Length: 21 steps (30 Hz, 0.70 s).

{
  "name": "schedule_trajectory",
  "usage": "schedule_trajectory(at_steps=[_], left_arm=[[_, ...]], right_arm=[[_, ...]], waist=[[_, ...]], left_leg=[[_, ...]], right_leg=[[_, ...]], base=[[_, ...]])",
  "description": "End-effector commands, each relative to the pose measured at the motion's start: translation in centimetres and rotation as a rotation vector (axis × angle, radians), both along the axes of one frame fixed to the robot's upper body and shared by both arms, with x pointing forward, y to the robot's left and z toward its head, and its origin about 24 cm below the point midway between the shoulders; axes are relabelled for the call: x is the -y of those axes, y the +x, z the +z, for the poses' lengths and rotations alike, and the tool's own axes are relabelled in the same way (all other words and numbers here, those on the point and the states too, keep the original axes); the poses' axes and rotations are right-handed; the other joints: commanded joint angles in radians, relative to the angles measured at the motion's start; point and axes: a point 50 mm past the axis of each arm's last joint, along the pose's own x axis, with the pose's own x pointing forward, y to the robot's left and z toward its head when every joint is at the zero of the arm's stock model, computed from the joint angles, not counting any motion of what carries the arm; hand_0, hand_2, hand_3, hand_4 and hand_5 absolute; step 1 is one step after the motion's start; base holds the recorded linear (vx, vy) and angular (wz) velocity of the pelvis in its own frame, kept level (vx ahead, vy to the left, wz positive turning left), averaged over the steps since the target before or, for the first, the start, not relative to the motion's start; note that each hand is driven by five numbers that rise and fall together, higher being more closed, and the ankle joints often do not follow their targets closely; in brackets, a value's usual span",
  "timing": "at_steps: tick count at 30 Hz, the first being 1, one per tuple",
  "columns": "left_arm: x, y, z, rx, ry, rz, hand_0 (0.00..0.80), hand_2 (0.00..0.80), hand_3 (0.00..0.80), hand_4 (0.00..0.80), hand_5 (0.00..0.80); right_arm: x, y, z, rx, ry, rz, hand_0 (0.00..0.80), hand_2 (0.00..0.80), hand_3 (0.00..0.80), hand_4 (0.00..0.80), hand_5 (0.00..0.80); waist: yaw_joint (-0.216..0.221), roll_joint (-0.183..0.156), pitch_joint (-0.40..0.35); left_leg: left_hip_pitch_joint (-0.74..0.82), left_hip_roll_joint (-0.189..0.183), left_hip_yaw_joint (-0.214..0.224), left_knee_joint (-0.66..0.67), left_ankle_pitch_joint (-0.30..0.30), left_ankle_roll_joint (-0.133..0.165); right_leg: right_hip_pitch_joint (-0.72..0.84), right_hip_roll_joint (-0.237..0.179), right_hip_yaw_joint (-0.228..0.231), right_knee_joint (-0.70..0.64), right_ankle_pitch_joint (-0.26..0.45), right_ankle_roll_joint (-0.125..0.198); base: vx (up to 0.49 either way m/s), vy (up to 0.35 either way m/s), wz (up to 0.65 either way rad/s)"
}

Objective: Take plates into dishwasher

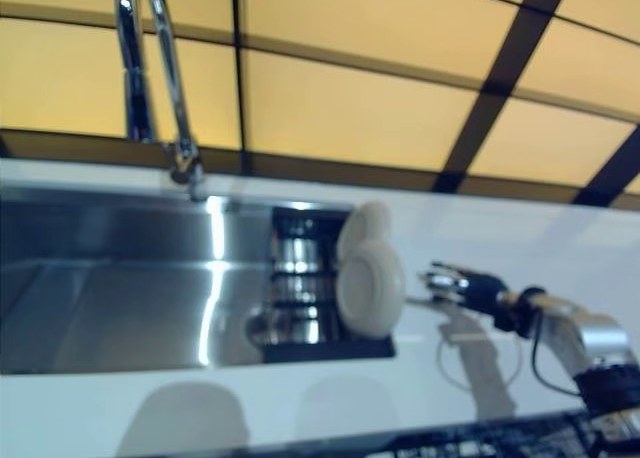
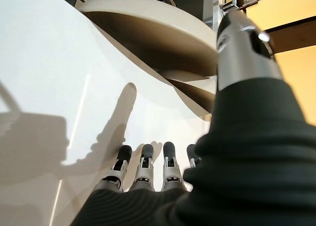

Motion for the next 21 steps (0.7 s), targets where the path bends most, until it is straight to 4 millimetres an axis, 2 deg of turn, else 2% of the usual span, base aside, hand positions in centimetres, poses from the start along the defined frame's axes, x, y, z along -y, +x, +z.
schedule_trajectory(at_steps=[1,10,21], left_arm=[[-0.4,2.1,0.7,0.059,0.025,-0.01,0.0,0.0,0.0,0.0,0.0],[-0.2,2.2,0.6,0.06,0.018,-0.004,0.0,0.0,0.0,0.0,0.0],[0.2,2.4,0.5,0.057,0.013,-0.01,0.0,0.0,0.0,0.0,0.0]], right_arm=[[-3.0,0.0,-0.5,0.02,0.061,0.091,0.0,0.0,0.0,0.0,0.0],[-3.7,0.0,0.4,0.056,0.087,0.089,0.0,0.0,0.0,0.0,0.0],[-5.3,0.0,-0.1,0.04,0.163,0.058,0.0,0.0,0.0,0.0,0.0]], waist=[[0.027,-0.015,-0.008],[0.014,-0.014,-0.02],[0.012,-0.014,-0.022]], left_leg=[[-0.019,-0.017,0.005,0.035,-0.04,0.007],[-0.01,-0.021,0.018,0.036,-0.047,0.011],[-0.01,-0.023,0.025,0.041,-0.051,0.014]], right_leg=[[-0.046,-0.038,0.006,0.022,0.08,0.103],[-0.05,-0.039,0.016,0.021,0.088,0.111],[-0.059,-0.044,0.015,0.029,0.093,0.116]], base=[[0.0,0.0,0.0],[-0.016,0.032,-0.02],[-0.007,0.015,-0.06]])
